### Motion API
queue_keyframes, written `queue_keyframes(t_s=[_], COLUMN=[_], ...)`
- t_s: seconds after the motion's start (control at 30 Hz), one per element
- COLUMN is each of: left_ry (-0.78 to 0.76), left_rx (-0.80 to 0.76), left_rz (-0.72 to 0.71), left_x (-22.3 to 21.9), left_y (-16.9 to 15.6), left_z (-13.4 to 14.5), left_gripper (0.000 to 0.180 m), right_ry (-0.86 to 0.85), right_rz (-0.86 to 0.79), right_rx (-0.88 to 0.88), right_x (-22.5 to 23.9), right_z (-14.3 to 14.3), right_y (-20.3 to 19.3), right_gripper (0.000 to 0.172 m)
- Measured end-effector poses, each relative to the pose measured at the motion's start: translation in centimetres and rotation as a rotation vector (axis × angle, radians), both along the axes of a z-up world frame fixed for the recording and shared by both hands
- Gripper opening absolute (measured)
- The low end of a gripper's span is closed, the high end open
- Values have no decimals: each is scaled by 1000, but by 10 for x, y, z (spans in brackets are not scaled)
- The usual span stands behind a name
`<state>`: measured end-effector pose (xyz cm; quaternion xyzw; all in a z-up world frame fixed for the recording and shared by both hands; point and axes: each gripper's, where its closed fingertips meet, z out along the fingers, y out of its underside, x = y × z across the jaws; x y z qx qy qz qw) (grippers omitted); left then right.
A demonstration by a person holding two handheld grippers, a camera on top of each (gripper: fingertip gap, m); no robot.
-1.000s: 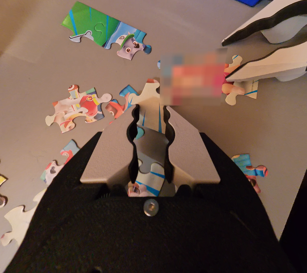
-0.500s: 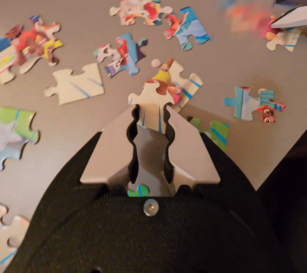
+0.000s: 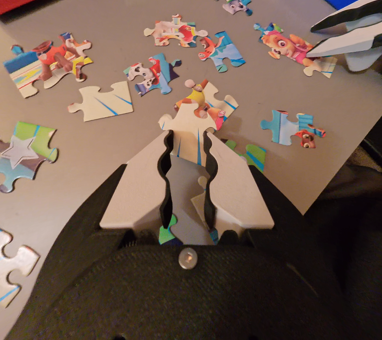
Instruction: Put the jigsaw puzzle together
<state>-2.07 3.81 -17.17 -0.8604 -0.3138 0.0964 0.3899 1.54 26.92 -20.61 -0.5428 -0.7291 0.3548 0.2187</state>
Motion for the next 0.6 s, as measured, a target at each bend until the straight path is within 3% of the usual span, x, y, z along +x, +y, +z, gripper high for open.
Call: queue_keyframes(t_s=[0.4,0.6], left_ry=[17,67], left_rx=[5,-77], left_rz=[-88,-48], left_x=[14,3], left_y=[32,6], left_z=[0,-2], left_gripper=[27,27], right_ry=[-3,-4], right_rz=[4,2], right_rx=[-21,-26], right_x=[0,0], right_z=[1,1], right_y=[-1,0], right_gripper=[51,50])
